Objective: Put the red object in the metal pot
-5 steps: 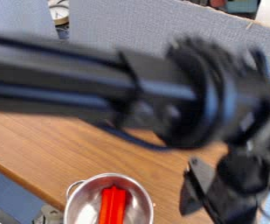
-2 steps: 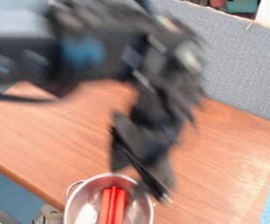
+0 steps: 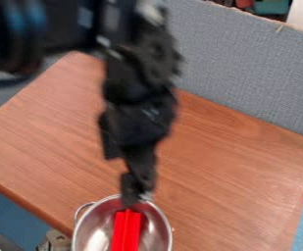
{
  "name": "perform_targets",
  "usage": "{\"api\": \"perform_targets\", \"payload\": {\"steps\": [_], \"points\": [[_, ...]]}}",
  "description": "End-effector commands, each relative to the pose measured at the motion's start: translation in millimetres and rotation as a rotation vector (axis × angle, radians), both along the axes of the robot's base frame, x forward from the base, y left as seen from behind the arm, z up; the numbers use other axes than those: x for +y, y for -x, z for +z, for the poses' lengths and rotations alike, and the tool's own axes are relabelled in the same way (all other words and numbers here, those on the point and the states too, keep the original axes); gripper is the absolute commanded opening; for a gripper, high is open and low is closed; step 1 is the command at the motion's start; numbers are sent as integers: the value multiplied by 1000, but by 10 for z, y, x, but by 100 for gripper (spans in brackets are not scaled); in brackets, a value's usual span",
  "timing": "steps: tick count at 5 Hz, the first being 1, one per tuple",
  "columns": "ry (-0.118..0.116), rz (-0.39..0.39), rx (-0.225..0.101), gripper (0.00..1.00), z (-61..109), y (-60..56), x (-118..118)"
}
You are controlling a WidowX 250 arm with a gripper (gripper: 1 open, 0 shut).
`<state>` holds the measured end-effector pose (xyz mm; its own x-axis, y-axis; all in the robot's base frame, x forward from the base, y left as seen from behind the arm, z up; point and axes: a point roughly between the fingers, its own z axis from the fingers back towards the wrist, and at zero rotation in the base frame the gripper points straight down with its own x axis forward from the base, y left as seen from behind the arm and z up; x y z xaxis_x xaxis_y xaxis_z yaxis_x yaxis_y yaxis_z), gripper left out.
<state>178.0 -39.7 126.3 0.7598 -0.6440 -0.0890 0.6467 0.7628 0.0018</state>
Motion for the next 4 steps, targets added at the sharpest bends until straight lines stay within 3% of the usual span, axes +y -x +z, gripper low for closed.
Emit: {"api": "perform_targets", "payload": {"steps": [1,2,3,4], "points": [[25,-97,5,100,-22,-101,-223],[19,-179,41,100,-96,-93,-92],[23,43,49,100,-279,59,-166],[25,174,78,100,-562,64,-281]]}}
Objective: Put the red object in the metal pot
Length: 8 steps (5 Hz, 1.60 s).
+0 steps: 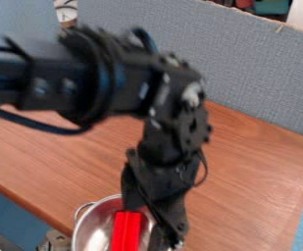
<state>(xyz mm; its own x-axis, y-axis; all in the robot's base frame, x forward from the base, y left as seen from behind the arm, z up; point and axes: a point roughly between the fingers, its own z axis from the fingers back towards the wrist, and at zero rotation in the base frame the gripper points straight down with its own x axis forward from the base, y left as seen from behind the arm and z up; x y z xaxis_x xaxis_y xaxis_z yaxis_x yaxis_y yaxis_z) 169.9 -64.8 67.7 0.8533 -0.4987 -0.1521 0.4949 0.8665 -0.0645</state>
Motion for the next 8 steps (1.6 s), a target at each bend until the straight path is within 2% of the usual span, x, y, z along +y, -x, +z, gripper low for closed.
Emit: {"api": "perform_targets", "payload": {"steps": [1,2,3,4,5,6,7,8], "points": [[13,-121,17,100,-91,-16,244],[57,-202,27,100,-262,-17,523],[47,-313,66,100,70,-147,375],[28,-390,42,100,380,-217,290],[28,-476,40,100,620,-317,147],[24,-369,47,100,327,-175,53],[27,-288,61,100,61,-118,-26],[55,-60,87,100,247,-20,-64]]}}
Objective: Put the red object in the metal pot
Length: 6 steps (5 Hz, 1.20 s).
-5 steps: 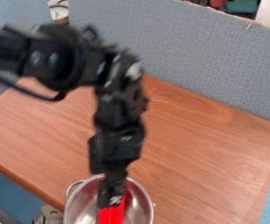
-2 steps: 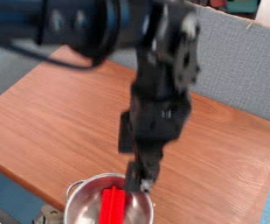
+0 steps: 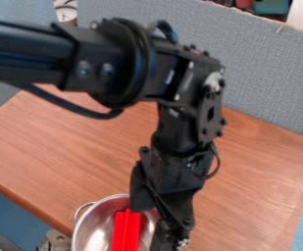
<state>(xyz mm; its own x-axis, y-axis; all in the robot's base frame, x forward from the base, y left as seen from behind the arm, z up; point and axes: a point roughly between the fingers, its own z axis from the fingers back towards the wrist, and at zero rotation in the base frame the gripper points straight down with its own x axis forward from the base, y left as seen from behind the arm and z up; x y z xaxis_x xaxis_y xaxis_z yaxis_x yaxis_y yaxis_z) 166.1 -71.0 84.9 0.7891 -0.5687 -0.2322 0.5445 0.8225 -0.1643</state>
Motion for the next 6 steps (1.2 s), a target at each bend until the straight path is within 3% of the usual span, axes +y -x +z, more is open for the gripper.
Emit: {"api": "perform_targets", "payload": {"steps": [1,3,5,6], "points": [[15,234,-6,100,282,-98,-27],[-21,587,65,100,361,-101,-85],[-89,325,51,100,-209,-251,459],[-103,366,62,100,-287,-177,435]]}}
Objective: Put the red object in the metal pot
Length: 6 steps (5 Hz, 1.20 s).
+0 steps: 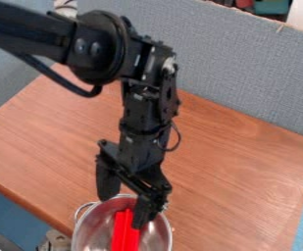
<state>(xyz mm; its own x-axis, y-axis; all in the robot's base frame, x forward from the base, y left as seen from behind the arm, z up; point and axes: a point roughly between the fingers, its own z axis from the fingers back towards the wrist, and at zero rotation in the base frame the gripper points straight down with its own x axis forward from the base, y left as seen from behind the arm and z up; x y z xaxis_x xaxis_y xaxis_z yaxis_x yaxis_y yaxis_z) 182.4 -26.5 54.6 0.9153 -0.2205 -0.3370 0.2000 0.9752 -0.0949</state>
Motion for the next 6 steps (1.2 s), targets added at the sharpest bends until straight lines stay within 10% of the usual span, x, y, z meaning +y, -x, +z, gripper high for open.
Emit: {"api": "perform_targets", "payload": {"steps": [1,2,3,4,6], "points": [[-11,27,-12,100,-56,71,-35],[-36,68,-28,100,-138,103,-53],[-45,13,-22,0,209,85,-217],[-41,-35,-33,0,610,37,-385],[-60,185,-70,0,347,-222,-755]]}}
